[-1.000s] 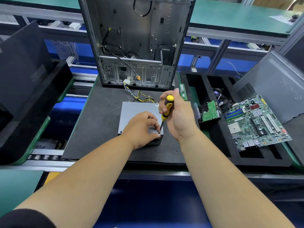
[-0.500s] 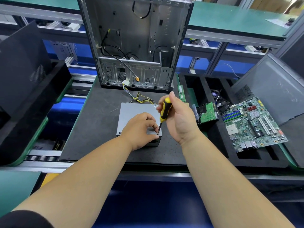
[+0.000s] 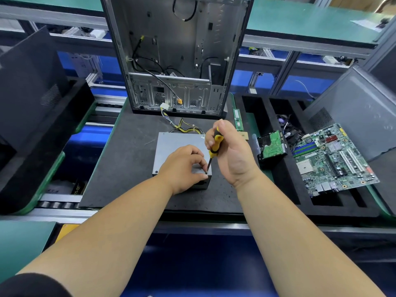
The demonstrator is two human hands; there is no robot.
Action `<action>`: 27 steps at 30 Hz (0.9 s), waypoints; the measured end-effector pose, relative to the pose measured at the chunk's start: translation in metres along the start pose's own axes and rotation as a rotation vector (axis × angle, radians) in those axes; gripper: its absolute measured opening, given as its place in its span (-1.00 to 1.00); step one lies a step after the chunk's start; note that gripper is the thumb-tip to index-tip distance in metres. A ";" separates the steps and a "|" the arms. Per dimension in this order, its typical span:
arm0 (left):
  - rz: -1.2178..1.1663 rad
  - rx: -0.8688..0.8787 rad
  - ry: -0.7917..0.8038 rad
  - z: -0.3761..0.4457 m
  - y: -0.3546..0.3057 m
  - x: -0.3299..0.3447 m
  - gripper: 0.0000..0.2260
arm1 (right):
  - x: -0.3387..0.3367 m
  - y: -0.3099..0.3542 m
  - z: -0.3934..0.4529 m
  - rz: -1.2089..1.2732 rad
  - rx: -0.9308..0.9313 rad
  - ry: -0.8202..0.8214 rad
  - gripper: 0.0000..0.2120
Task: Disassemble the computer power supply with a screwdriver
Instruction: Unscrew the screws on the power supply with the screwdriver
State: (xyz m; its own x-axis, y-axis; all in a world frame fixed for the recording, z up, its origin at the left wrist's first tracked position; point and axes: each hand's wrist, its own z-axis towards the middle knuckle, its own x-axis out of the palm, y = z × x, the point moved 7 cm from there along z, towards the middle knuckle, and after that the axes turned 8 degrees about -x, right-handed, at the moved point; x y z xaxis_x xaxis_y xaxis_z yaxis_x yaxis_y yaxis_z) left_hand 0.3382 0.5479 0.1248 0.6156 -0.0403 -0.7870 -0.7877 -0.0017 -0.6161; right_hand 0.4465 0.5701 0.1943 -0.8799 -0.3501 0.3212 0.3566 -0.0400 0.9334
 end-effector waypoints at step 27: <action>-0.046 -0.007 -0.007 0.000 0.001 -0.001 -0.80 | -0.001 -0.002 -0.003 0.057 0.028 0.015 -0.76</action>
State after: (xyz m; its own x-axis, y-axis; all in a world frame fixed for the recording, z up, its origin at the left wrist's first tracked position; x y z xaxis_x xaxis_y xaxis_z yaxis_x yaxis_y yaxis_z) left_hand 0.3370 0.5476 0.1252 0.6513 -0.0333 -0.7581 -0.7587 -0.0100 -0.6514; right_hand 0.4474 0.5678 0.1920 -0.8539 -0.3647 0.3713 0.3966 0.0062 0.9180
